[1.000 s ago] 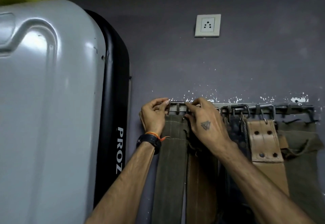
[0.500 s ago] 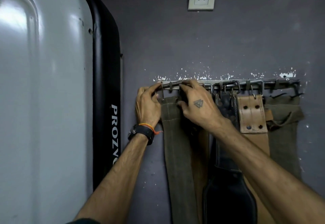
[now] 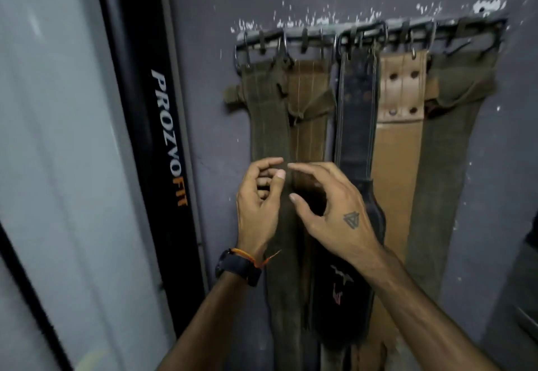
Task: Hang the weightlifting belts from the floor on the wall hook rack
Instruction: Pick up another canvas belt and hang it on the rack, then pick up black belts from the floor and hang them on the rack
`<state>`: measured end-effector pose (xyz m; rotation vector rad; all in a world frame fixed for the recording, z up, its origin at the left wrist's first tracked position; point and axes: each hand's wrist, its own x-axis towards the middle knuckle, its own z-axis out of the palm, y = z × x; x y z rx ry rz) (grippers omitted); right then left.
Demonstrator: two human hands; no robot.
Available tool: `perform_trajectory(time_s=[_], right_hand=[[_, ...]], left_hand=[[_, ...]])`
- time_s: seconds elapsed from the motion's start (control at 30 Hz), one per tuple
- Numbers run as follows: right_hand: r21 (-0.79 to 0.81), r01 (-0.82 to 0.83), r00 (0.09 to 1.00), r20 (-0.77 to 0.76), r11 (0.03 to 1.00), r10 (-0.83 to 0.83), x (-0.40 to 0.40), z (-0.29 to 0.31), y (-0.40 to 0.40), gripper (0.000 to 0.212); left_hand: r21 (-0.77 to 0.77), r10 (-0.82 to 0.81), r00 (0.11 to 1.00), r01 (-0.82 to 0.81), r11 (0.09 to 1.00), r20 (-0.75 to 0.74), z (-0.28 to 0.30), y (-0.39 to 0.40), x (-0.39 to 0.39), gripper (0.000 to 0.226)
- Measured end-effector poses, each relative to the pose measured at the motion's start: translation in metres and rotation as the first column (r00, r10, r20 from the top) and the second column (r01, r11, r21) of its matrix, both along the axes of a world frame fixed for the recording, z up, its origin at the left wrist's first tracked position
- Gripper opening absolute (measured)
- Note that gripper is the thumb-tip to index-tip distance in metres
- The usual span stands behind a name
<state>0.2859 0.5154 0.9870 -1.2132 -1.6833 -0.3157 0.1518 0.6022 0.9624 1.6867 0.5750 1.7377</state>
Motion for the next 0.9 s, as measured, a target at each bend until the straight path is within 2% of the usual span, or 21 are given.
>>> perform_trajectory(time_s=[0.1,0.2,0.37,0.57,0.77,0.9], right_hand=[[-0.259,-0.074,0.994,-0.091,0.963,0.052,0.017,-0.098,-0.041,0.045],[-0.412,-0.134,0.979,-0.193,0.901,0.058,0.022,-0.183,-0.084,0.046],[-0.672,-0.229,0.961,-0.273,0.704,0.053,0.049,-0.318,-0.163,0.042],[-0.818,-0.325,0.937,-0.348,0.475,0.041,0.063,-0.422,-0.236,0.040],[-0.908,-0.327,0.932,-0.355,0.261,-0.069,0.051,-0.513,-0.283,0.035],[-0.947,-0.315,0.946,-0.318,0.065,-0.061,0.028,-0.585,-0.306,0.030]], left_hand=[[-0.261,-0.086,0.992,0.059,0.964,-0.090,-0.105,-0.052,0.003,0.022],[-0.441,-0.130,0.987,0.074,0.894,-0.099,-0.189,-0.107,0.000,0.016],[-0.737,-0.142,0.974,-0.034,0.675,-0.174,-0.324,-0.202,0.008,0.013],[-0.879,-0.146,0.970,-0.104,0.465,-0.192,-0.422,-0.290,0.002,0.023],[-0.943,-0.139,0.964,-0.180,0.279,-0.225,-0.505,-0.343,-0.032,0.031],[-0.973,-0.148,0.965,-0.200,0.115,-0.216,-0.579,-0.372,-0.065,0.017]])
